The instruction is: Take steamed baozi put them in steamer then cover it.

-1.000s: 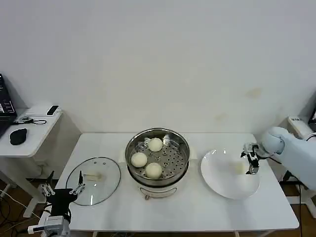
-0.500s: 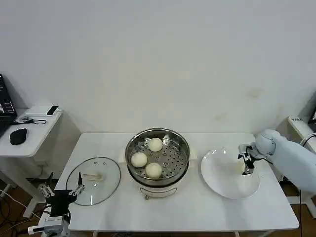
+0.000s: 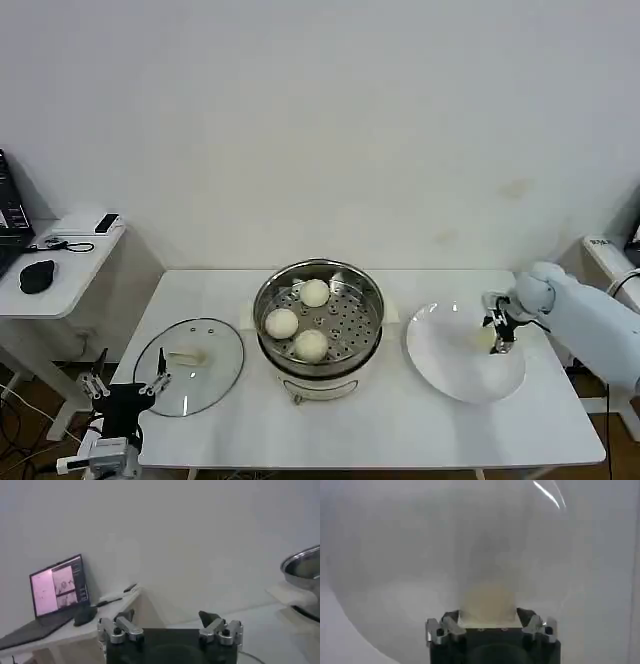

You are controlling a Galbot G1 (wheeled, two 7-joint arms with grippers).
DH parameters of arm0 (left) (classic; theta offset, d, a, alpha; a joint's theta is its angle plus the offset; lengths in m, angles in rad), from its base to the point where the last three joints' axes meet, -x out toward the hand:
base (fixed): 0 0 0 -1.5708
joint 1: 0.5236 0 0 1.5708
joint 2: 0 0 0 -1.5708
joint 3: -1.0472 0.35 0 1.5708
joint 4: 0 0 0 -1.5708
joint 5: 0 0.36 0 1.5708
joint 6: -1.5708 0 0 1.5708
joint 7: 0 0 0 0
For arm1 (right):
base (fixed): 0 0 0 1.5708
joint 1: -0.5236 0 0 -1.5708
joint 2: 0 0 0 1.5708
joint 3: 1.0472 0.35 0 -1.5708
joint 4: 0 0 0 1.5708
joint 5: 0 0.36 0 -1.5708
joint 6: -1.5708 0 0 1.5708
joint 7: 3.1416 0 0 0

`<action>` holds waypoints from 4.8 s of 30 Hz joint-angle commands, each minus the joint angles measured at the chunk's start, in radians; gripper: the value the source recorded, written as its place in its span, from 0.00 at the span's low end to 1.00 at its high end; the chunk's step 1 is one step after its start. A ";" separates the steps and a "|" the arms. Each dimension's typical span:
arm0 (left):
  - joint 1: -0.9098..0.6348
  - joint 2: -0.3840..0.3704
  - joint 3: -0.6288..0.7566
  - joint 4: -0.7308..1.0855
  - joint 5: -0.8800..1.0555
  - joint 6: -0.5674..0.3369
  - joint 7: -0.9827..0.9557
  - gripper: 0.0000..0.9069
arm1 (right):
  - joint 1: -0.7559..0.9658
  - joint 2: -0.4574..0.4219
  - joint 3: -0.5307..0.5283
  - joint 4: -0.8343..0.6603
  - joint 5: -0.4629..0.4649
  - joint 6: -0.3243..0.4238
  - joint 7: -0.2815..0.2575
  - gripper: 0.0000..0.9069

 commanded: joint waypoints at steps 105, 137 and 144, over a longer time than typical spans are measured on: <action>-0.014 -0.007 -0.040 0.032 0.049 -0.018 -0.002 1.00 | 0.434 0.211 -0.336 0.540 0.613 -0.560 0.297 1.00; -0.029 -0.022 -0.019 0.075 0.070 -0.036 -0.006 1.00 | -1.052 0.488 1.174 0.794 0.158 0.340 1.035 1.00; -0.031 0.006 -0.001 0.146 0.305 -0.087 -0.019 1.00 | -1.244 0.647 1.372 0.843 0.200 0.343 0.945 1.00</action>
